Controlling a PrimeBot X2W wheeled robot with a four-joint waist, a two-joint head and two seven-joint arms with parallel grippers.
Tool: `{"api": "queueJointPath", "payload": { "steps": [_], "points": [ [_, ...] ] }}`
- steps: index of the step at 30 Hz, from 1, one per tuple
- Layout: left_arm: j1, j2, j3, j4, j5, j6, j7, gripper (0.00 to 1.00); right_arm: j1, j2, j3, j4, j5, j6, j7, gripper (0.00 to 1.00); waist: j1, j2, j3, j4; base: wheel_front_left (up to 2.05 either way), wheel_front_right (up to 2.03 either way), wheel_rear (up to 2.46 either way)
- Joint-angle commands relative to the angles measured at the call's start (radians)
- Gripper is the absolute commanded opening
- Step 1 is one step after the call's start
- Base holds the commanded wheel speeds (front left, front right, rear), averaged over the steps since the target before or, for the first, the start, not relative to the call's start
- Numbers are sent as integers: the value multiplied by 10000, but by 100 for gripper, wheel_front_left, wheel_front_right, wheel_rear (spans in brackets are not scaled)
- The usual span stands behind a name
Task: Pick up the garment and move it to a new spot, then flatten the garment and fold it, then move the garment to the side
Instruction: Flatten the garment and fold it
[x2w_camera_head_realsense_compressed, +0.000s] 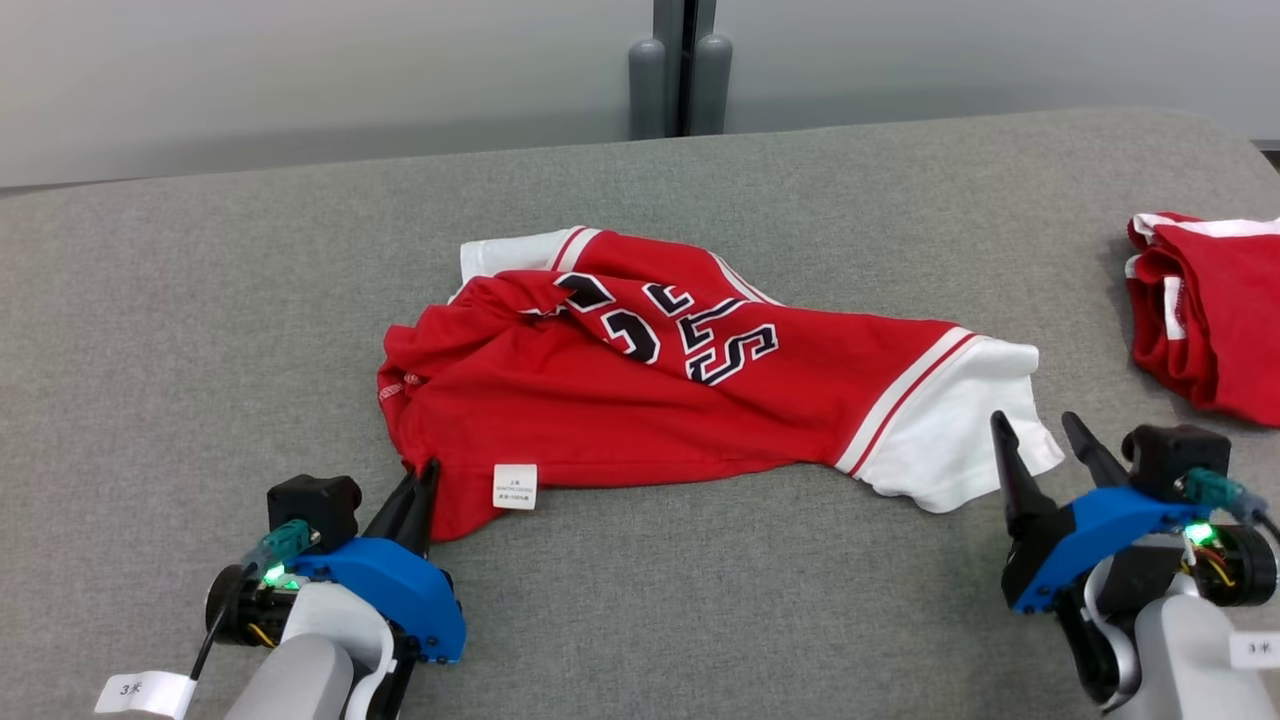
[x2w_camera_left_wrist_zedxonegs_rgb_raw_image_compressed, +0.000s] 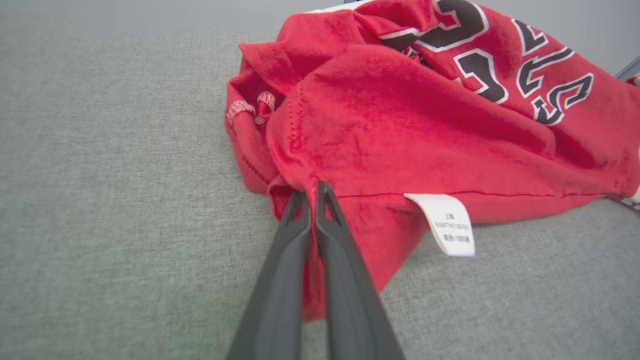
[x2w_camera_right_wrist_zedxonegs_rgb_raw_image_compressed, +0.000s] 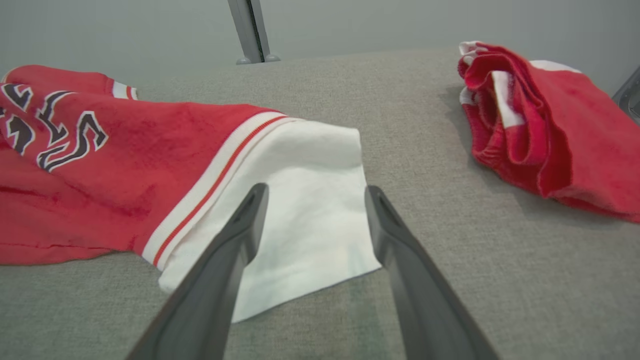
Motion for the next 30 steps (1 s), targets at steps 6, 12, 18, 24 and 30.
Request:
{"api": "queueJointPath", "payload": {
  "steps": [6, 12, 18, 24, 30],
  "points": [
    [-285, 189, -57, -384, 143, 62, -115, 0, -1135, -46, -1023, 1309, -62, 6, 1118, 100, -1, 0, 332, 119, 0, 0, 0],
    [-406, 190, -187, -578, 200, 5, -65, 0, -2061, -57, -1533, 3197, -577, 9, 2157, 100, -1, 0, 678, 291, 0, 0, 0],
    [-414, 114, -236, -645, 61, -76, -175, 0, -2198, 168, -673, 3987, 168, 32, 2461, 0, -1, 0, 631, 349, 0, 0, 0],
    [-140, 204, 30, -1281, -213, -62, -473, 0, -2068, -83, -32, 1974, 2519, 5, 2072, 0, -1, 0, 131, 293, 0, 0, 0],
    [134, 433, 539, -2791, -923, -157, -295, 0, -1673, -463, 187, -1615, 3981, 6, 2579, 0, -1, 0, -421, 131, 0, 0, 0]
  ]
}}
